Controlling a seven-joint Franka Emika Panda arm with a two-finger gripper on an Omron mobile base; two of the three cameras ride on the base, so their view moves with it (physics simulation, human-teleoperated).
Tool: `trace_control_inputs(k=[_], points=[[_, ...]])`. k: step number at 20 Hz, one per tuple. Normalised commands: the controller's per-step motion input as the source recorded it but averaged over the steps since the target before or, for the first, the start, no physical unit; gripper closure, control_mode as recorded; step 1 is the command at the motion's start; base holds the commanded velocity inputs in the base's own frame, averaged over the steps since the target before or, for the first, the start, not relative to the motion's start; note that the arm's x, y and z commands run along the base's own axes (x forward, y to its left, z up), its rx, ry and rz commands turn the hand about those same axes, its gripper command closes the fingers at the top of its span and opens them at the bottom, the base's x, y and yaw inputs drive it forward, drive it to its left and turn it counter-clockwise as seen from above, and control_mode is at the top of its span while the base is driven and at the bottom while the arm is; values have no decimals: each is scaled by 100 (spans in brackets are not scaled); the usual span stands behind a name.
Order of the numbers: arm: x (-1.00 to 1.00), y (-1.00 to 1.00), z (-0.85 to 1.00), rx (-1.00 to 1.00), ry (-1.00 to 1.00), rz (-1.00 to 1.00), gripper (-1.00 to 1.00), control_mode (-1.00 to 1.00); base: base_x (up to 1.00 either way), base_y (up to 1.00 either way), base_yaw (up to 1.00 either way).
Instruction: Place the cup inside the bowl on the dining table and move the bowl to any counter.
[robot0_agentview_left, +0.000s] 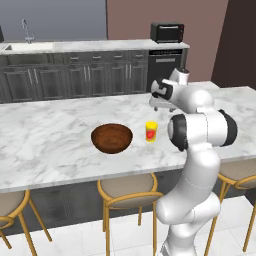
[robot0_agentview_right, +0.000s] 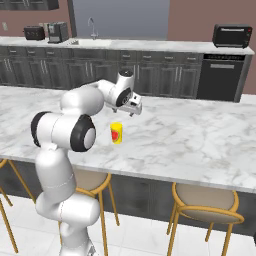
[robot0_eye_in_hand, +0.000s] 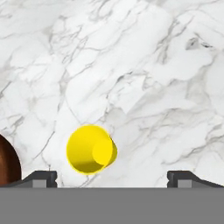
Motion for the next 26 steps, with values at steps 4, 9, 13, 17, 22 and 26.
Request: trace_control_inputs(k=[4,9,13,17,22,26], points=[[7,0,-14,0,0,0,-100,-100,0,0,0],[6,0,-16,0,0,0,-100,-100,0,0,0],[0,0,-16,0,0,0,-100,-100,0,0,0],[0,8,-12,0,0,0,-100,-100,0,0,0],[0,11,-8,0,0,0,-100,-100,0,0,0],[0,16,-4,0,0,0,-100,-100,0,0,0]])
